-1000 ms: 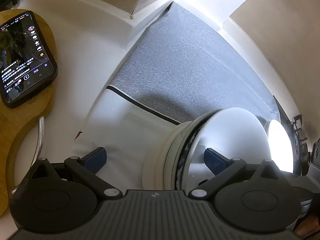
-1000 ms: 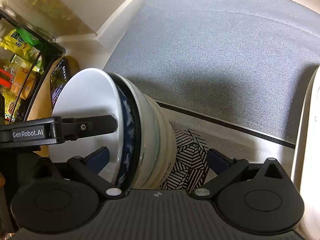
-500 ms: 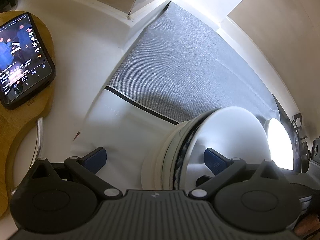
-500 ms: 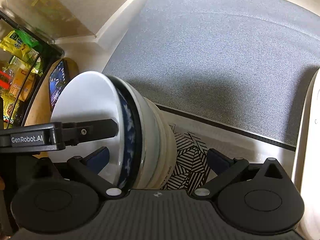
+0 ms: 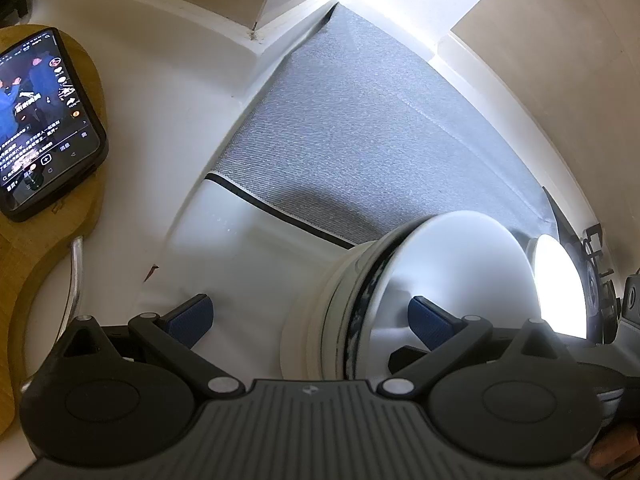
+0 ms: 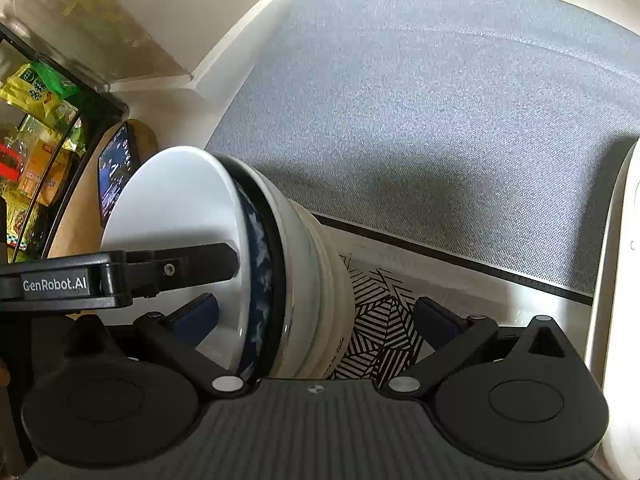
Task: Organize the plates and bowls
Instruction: 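Close the right tool on the bowl stack while the left tool grips it, then lift the bowl stack with both tools and carry it over the floral plates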
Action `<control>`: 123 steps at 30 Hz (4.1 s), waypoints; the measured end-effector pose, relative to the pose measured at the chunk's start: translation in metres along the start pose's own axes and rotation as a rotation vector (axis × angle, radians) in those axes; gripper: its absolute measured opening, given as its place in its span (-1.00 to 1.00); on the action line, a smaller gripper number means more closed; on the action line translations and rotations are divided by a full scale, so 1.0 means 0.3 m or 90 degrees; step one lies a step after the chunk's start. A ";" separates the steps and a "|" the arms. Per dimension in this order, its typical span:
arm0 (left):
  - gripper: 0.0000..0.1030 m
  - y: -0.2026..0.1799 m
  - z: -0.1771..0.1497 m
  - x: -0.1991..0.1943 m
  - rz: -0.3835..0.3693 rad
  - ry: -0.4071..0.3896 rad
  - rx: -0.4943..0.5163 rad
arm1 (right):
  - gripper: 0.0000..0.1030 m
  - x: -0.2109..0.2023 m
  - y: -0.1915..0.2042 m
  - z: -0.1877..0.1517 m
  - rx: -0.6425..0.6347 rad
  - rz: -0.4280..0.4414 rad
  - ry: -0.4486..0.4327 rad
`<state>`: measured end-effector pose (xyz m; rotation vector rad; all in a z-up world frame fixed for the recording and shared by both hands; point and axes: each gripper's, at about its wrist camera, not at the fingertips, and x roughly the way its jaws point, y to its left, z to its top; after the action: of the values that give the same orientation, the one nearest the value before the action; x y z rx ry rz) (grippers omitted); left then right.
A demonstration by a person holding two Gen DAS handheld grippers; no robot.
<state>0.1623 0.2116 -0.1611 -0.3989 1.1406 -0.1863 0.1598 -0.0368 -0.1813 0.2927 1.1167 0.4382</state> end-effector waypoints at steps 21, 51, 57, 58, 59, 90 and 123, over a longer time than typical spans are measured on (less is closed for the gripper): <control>0.35 -0.010 0.018 -0.030 -0.111 -0.026 -0.061 | 0.34 -0.027 -0.017 0.031 0.055 0.047 -0.021; 0.22 0.027 -0.049 0.044 -0.142 0.054 -0.158 | 0.42 -0.034 -0.096 0.032 0.109 0.066 -0.056; 0.22 0.006 -0.046 0.055 -0.154 0.058 -0.153 | 0.41 -0.048 -0.100 0.042 0.103 0.049 -0.065; 0.22 0.005 -0.043 0.058 -0.155 0.058 -0.153 | 0.41 -0.050 -0.100 0.044 0.103 0.046 -0.064; 0.22 0.002 -0.040 0.059 -0.155 0.057 -0.151 | 0.41 -0.052 -0.103 0.044 0.104 0.046 -0.064; 0.22 -0.239 0.041 0.149 -0.232 0.032 -0.088 | 0.40 -0.304 -0.243 0.102 0.086 -0.016 -0.137; 0.23 -0.805 0.056 0.554 -0.290 0.150 0.091 | 0.40 -0.613 -0.633 -0.173 0.268 -0.106 -0.233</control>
<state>0.2597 -0.0628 -0.1987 -0.5152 1.2453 -0.7249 0.0814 -0.2912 -0.1397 0.6181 0.8563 -0.0075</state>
